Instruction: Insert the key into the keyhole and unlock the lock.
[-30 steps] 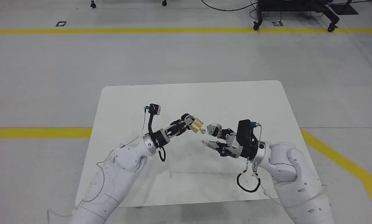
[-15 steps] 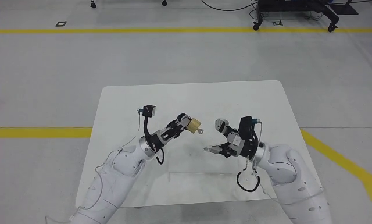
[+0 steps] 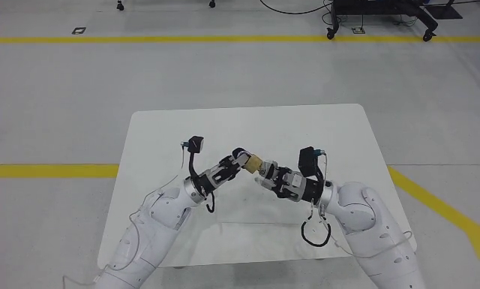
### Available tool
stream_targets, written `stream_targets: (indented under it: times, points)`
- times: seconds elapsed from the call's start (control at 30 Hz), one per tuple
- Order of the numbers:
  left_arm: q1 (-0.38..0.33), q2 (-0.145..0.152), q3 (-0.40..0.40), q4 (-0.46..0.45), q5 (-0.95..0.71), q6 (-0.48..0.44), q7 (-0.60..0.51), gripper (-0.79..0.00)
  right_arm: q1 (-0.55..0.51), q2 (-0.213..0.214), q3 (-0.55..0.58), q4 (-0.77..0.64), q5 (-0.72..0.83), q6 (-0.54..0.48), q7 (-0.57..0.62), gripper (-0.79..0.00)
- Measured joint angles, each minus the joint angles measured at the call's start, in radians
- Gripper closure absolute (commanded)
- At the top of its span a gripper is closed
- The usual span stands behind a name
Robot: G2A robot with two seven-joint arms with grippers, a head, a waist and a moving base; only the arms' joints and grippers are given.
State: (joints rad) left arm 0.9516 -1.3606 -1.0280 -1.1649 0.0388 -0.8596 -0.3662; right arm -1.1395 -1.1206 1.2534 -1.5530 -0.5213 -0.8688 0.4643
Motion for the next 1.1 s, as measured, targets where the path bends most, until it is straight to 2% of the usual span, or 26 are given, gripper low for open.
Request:
stream_targets:
  times: [0.43, 0.47, 0.5, 0.53, 0.7, 0.97, 1.07, 1.1]
  points:
    - [0.005, -0.004, 0.003, -0.001, 0.043, -0.002, 0.034, 0.0, 0.006, 0.006, -0.009, 0.028, 0.026, 0.006, -0.013, 0.0]
    - [0.005, -0.004, 0.002, -0.001, 0.045, -0.001, 0.037, 0.0, 0.006, 0.006, -0.008, 0.03, 0.028, 0.007, -0.014, -0.135]
    - [0.007, -0.005, 0.002, 0.0, 0.045, 0.002, 0.039, 0.0, 0.005, 0.007, -0.008, 0.033, 0.031, 0.008, -0.017, -0.332]
    - [0.007, -0.005, 0.002, 0.001, 0.043, 0.008, 0.042, 0.0, 0.005, 0.007, -0.008, 0.036, 0.034, 0.009, -0.019, -0.785]
    - [-0.001, -0.008, 0.007, 0.01, 0.005, 0.07, 0.018, 0.0, 0.003, 0.008, -0.009, 0.045, 0.058, 0.008, -0.029, -0.785]
    - [-0.002, -0.008, 0.007, 0.011, 0.001, 0.076, 0.014, 0.0, 0.003, 0.008, -0.009, 0.045, 0.058, 0.007, -0.029, -0.785]
    - [0.01, -0.007, 0.001, -0.003, -0.002, 0.112, 0.026, 0.0, 0.002, 0.008, -0.008, 0.044, 0.056, 0.009, -0.03, -0.785]
    - [0.015, -0.007, -0.003, -0.011, -0.01, 0.135, 0.027, 0.0, -0.002, 0.009, -0.002, 0.035, 0.044, 0.02, -0.042, -0.526]
